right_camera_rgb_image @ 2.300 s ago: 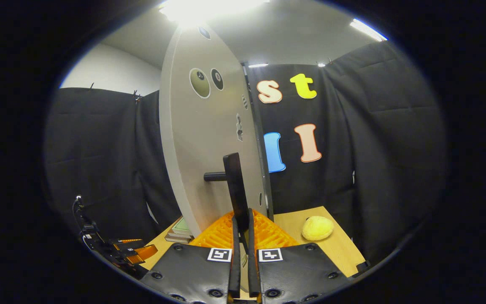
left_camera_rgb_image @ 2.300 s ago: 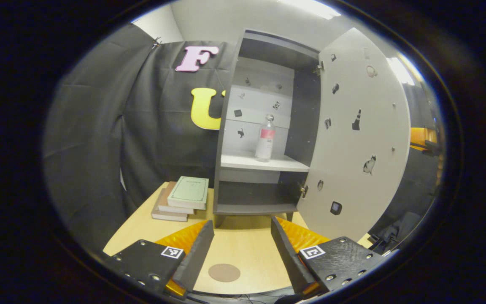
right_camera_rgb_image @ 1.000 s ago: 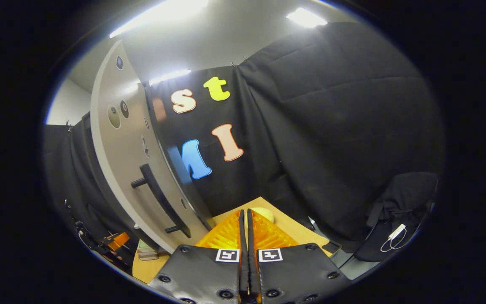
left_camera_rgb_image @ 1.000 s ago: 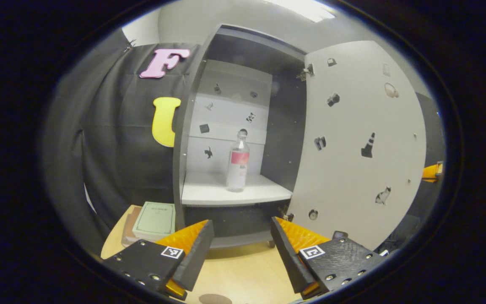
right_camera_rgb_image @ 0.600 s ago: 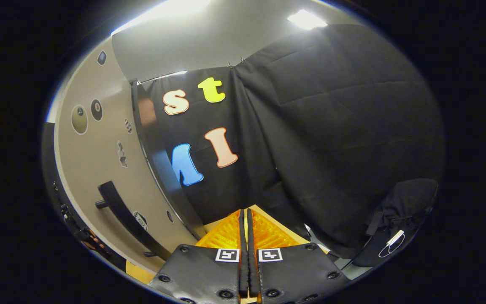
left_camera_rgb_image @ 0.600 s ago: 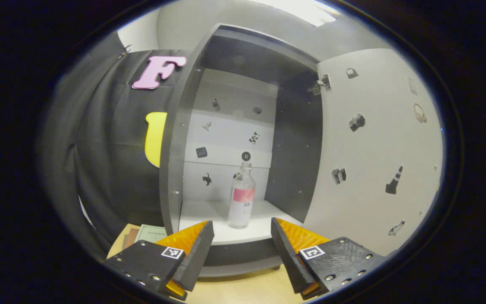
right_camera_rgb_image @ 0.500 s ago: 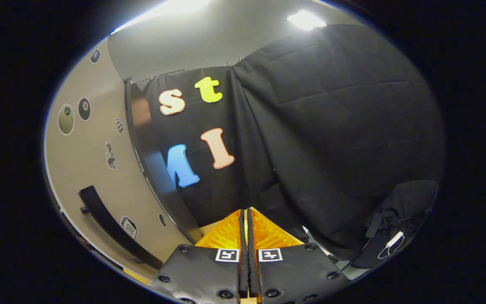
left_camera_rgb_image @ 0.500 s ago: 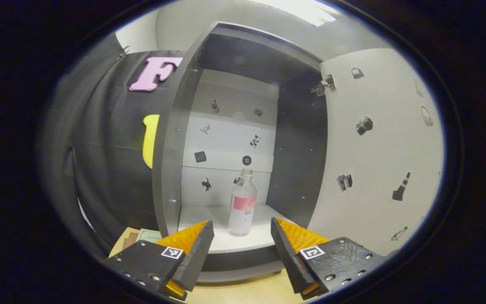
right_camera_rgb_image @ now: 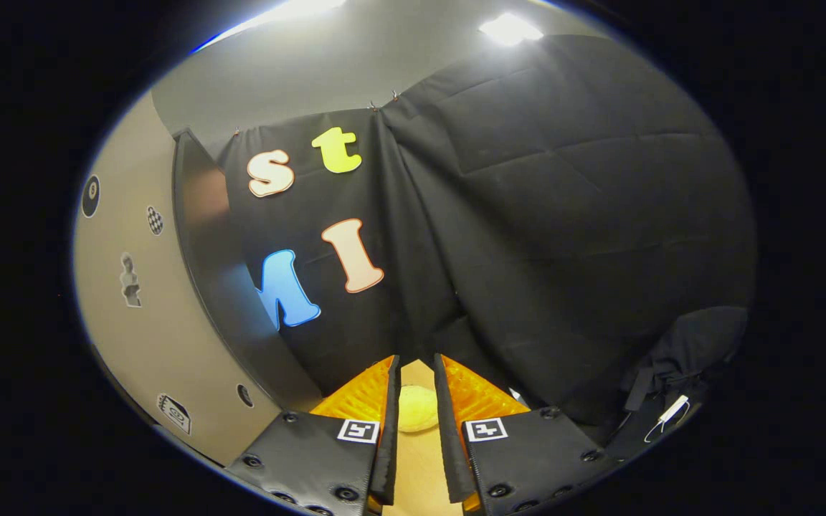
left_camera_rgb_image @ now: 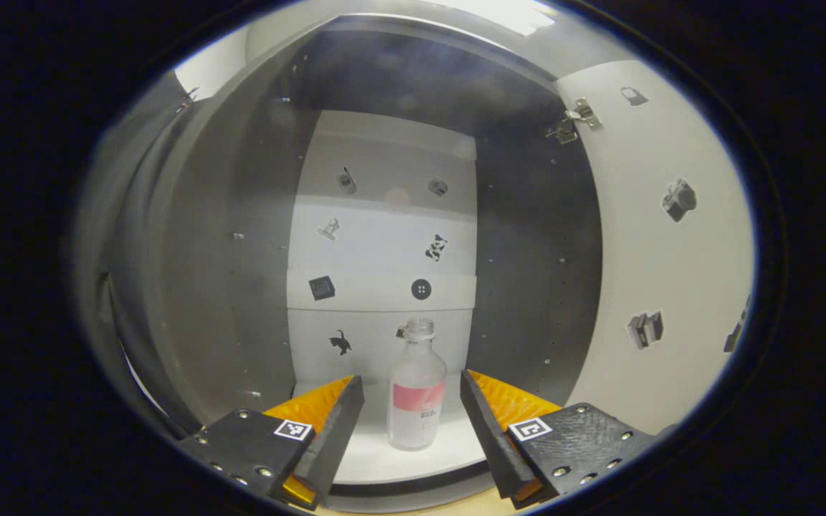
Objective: Open the cabinet door with the right hand, grasp the bottle in the cabinet with the left hand and place it on the coaster, then close the cabinet door with the right hand.
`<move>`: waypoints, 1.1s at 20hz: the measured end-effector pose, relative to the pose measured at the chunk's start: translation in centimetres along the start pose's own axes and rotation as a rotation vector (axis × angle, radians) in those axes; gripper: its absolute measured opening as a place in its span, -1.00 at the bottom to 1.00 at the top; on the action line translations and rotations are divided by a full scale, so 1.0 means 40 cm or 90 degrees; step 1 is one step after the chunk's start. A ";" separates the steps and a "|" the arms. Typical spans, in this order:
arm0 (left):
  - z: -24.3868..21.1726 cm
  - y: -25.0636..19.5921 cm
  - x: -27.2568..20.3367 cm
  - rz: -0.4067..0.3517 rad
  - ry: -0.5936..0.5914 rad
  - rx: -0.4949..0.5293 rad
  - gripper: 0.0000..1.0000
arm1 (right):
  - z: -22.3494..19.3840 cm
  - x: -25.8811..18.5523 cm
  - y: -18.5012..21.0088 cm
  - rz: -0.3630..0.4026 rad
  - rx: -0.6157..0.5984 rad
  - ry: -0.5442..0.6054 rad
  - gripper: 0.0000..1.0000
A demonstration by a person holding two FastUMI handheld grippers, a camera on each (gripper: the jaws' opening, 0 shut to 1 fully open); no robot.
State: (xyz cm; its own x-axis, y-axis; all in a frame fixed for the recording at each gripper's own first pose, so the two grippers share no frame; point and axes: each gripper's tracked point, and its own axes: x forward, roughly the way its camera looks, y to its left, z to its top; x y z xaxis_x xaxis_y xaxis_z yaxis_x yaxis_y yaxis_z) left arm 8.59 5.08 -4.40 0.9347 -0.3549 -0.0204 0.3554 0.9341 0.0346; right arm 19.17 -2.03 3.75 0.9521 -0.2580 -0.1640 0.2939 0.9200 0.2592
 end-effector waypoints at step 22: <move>-0.103 -0.034 0.179 -0.016 0.054 0.002 0.67 | -0.033 0.143 -0.089 -0.060 -0.003 0.056 0.94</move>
State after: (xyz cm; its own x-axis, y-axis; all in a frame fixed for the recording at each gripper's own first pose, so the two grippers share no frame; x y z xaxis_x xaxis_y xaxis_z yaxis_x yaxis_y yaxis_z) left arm 14.76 1.43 -8.69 0.9217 -0.3731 -0.1058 0.3785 0.9249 0.0362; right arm 23.46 -6.42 0.64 0.9092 -0.3163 -0.2706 0.3809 0.8943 0.2346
